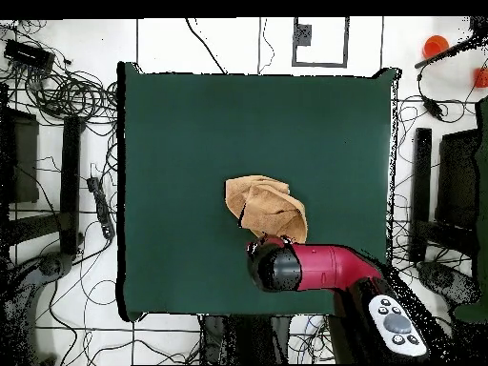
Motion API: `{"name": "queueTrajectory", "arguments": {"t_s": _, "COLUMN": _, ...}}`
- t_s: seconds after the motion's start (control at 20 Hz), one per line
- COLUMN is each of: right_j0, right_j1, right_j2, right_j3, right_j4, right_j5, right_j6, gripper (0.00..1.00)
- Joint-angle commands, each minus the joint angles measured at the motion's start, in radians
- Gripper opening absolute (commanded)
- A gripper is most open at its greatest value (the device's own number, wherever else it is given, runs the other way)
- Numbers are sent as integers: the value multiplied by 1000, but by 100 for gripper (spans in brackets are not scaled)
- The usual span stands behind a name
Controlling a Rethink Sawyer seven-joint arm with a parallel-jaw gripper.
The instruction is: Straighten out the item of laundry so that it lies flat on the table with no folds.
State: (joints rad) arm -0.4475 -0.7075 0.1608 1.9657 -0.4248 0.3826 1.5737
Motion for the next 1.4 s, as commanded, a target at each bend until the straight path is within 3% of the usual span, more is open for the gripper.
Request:
{"name": "queueTrajectory", "arguments": {"t_s": 0.05, "right_j0": 21, "right_j1": 54, "right_j2": 127, "right_j3": -55, "right_j4": -13, "right_j5": 109, "right_j6": -42, "gripper": 100}}
{"name": "queueTrajectory", "arguments": {"t_s": 0.75, "right_j0": 46, "right_j1": 51, "right_j2": 119, "right_j3": -9, "right_j4": -41, "right_j5": 70, "right_j6": -12, "gripper": 100}}
{"name": "queueTrajectory", "arguments": {"t_s": 1.4, "right_j0": 74, "right_j1": 83, "right_j2": 135, "right_j3": -85, "right_j4": -25, "right_j5": 138, "right_j6": -46, "gripper": 100}}
